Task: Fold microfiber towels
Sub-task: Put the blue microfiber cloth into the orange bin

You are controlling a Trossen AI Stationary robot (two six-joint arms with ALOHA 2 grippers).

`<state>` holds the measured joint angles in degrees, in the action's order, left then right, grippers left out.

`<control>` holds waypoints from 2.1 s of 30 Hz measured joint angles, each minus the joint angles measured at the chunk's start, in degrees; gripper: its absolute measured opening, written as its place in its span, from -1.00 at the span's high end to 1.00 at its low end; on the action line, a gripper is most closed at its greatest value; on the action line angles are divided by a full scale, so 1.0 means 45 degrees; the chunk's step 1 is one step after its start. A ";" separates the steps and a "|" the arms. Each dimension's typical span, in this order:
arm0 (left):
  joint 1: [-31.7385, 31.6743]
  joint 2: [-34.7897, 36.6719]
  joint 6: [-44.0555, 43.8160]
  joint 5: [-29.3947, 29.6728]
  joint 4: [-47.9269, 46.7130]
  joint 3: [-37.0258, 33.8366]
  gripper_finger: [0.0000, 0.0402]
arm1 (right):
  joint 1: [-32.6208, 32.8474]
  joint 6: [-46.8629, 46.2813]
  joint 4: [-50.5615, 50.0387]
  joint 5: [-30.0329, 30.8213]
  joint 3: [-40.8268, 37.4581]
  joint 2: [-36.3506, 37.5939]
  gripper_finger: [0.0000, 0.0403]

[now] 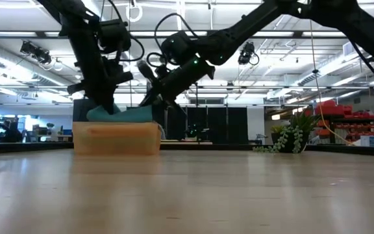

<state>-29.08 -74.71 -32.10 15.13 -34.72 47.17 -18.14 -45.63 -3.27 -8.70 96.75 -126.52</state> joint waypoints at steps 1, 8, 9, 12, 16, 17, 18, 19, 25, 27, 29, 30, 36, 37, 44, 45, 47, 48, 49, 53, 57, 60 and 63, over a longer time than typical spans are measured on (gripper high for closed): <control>0.0000 0.0004 -0.0103 -0.0012 0.0015 -0.0004 0.94 | -0.0006 0.0117 -0.0091 0.0012 -0.0002 -0.0015 0.95; 0.0109 0.0014 -0.1391 -0.0124 -0.0326 0.0001 0.89 | -0.0323 0.0708 -0.0135 -0.0345 -0.0010 -0.0013 0.75; 0.0084 0.0014 -0.1401 -0.0101 -0.0371 0.0001 0.87 | -0.0412 0.0712 -0.0174 -0.0639 -0.0010 -0.0013 0.70; 0.0063 0.0014 -0.1728 0.0051 -0.0471 0.0001 0.78 | -0.0684 0.0622 -0.0326 -0.1341 -0.0010 -0.0013 0.50; -0.0015 0.0018 -0.1810 0.0065 -0.0474 0.0001 0.60 | -0.1040 0.1198 -0.0306 -0.1291 -0.0024 0.0097 0.18; -0.0031 0.0020 -0.1802 0.0065 -0.0469 0.0001 0.56 | -0.1142 0.1405 -0.0377 -0.1294 -0.0024 0.0245 0.11; -0.0034 0.0055 -0.1774 0.0067 -0.0484 0.0001 0.51 | -0.1227 0.1641 -0.0522 -0.1287 -0.0033 0.0395 0.05; -0.0034 0.0146 -0.1742 0.0066 -0.0557 0.0001 0.46 | -0.1282 0.1924 -0.0452 -0.1268 -0.0034 0.0558 -0.01; -0.0306 0.1365 -0.1482 0.0086 -0.1768 0.0398 0.20 | -0.0966 0.3260 -0.0954 -0.0019 -0.0024 0.1758 -0.13; -0.0442 0.1853 -0.1230 0.0259 -0.2078 0.0591 0.13 | -0.0725 0.3376 -0.0936 0.0363 -0.0024 0.1979 -0.10; -0.0548 0.2356 -0.1076 0.0596 -0.2330 0.0666 0.08 | -0.0465 0.3159 -0.0936 0.0456 -0.0015 0.2027 0.00; -0.0583 0.2559 -0.1052 0.0677 -0.2236 0.0674 0.07 | -0.0334 0.3084 -0.0941 0.0384 -0.0015 0.1957 0.08; -0.0636 0.2465 0.0069 -0.0338 -0.0169 -0.0206 0.39 | 0.0293 0.3346 -0.1039 -0.0080 -0.0044 0.0688 0.91; -0.0670 0.2296 0.0228 -0.0515 0.0335 -0.0491 0.52 | 0.0352 0.3409 -0.0887 -0.0085 -0.0044 0.0526 0.94; -0.1692 0.1407 0.0824 -0.0542 0.2079 -0.1821 0.91 | 0.0551 0.3376 -0.0792 0.0078 -0.0024 -0.0259 0.97; -0.1856 0.1303 0.0948 -0.0548 0.2061 -0.1887 0.90 | 0.0556 0.3374 -0.0807 0.0075 -0.0025 -0.0318 0.98; -0.2121 0.1047 0.1252 -0.0558 0.2128 -0.1954 0.92 | 0.0559 0.3342 -0.0989 0.0085 -0.0026 -0.0314 0.98; -0.2223 0.0942 0.1404 -0.0584 0.2124 -0.1992 0.95 | 0.0565 0.3338 -0.1043 0.0116 -0.0021 -0.0294 0.98; -0.2318 0.0809 0.1595 -0.0611 0.2167 -0.2005 0.96 | 0.0565 0.3338 -0.1145 0.0131 -0.0019 -0.0290 0.98; -0.2723 0.0395 0.1745 -0.0693 0.2617 -0.2005 0.93 | 0.0575 0.3251 -0.1435 0.0127 -0.0023 -0.0294 0.98; -0.2978 0.0567 0.1736 -0.0671 0.3044 -0.2005 0.88 | 0.0533 0.3197 -0.1562 -0.0365 -0.0019 -0.0267 0.98; -0.3002 0.1181 0.1929 -0.0651 0.3001 -0.1855 0.90 | 0.0444 0.3214 -0.1582 -0.0788 -0.0024 0.0026 0.99; -0.3002 0.2045 0.2131 -0.0642 0.2942 -0.1699 0.95 | 0.0363 0.3389 -0.1584 -0.0737 -0.0024 0.0636 0.99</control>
<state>-42.59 -65.51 -22.52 12.24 -21.48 39.53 -16.51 -30.38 -10.40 -12.01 96.64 -123.66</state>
